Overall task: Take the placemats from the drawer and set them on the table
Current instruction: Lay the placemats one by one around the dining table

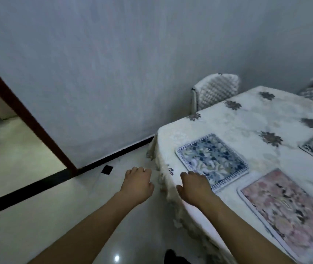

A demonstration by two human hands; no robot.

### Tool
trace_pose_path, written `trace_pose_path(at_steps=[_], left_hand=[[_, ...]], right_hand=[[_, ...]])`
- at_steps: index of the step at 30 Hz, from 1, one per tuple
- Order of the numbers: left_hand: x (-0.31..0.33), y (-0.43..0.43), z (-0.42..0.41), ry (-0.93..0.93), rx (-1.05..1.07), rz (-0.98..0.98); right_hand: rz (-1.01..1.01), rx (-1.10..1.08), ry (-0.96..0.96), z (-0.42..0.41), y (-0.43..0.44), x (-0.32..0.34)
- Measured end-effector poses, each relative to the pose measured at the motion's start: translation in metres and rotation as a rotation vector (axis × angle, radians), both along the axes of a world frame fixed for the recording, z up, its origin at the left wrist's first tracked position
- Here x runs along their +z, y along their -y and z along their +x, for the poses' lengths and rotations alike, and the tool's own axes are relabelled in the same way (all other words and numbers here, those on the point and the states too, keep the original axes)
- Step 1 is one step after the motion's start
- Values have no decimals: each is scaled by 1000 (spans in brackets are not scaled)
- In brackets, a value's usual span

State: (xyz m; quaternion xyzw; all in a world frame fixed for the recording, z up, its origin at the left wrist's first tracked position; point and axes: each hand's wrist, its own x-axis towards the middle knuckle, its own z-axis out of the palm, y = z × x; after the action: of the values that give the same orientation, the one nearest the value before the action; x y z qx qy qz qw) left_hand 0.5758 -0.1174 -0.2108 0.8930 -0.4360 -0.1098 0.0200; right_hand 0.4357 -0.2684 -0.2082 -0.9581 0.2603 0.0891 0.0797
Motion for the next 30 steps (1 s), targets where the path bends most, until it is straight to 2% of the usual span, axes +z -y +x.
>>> trace_pose_path(at_steps=[9,16,19,24,27,30], left_hand=[[-31,180,21,-1,-362,87],[-66,278,38,14,-482,204],[-83,304,50,-44,-464,222],[-116,334,79,-164,-303,295],[-135,344,93,-219,-266,328],[-146,356,111,-258,-226,269]], right_hand=[[76,-398,28,-26,131,-40],[212,-645,9,-50,186,-76],[319,-827,50,-51,187,-99],[504,-1176,159,-40,177,-134],[617,-1396,299,-34,175,-148],[649,-1588,452,-22,178,-158]])
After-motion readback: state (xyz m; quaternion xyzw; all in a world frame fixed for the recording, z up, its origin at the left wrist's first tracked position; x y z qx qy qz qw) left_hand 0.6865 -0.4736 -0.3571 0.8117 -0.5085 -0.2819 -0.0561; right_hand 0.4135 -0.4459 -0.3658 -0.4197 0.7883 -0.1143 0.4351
